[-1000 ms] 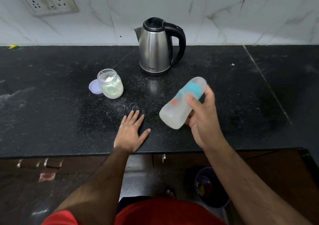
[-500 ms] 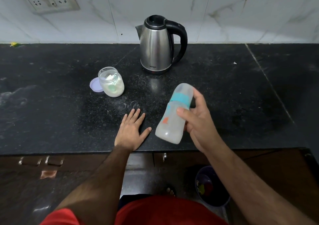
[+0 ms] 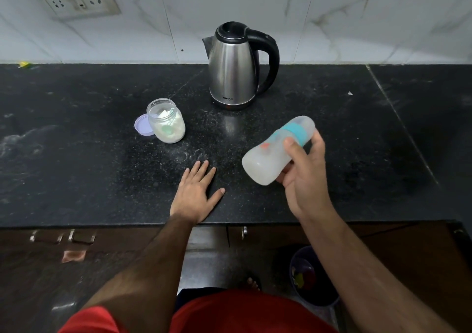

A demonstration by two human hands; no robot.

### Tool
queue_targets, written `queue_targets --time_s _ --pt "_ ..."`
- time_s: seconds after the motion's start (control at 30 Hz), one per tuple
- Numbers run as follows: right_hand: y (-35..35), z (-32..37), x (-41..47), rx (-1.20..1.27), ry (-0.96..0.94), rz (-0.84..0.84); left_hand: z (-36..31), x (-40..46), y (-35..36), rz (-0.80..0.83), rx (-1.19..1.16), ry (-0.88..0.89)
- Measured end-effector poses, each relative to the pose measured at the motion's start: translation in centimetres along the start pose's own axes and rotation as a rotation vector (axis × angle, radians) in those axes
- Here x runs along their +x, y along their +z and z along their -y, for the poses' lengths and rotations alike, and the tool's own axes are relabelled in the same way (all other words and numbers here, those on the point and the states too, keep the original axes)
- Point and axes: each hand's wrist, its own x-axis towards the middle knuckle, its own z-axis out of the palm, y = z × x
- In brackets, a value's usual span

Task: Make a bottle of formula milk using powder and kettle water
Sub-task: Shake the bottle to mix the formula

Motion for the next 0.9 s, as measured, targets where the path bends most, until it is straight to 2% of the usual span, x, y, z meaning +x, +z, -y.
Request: queue_targets --time_s 0.07,0.2,0.37,0.57,0.73,0.9 --pt "-0.2 -0.3 -0.2 -0.038 0.021 0.033 -0.1 0.0 -0.1 0.001 0.002 0.000" --pt "-0.5 -0.4 -1.1 -0.169 0.104 0.235 -0.1 0.0 -0.2 0.016 0.007 0.003" --pt "-0.4 0.5 0.1 0.006 0.000 0.018 0.0 -0.1 -0.1 0.005 0.006 0.000" --pt "-0.2 -0.1 -1.0 -0.194 0.081 0.273 0.0 0.0 -0.2 0.023 0.014 0.002" --pt "0.0 0.7 0.4 -0.016 -0.003 0.076 0.0 0.0 0.0 -0.003 -0.001 0.003" --pt "-0.1 0.0 -0.6 -0.162 0.046 0.227 0.1 0.0 0.0 0.008 0.005 0.008"
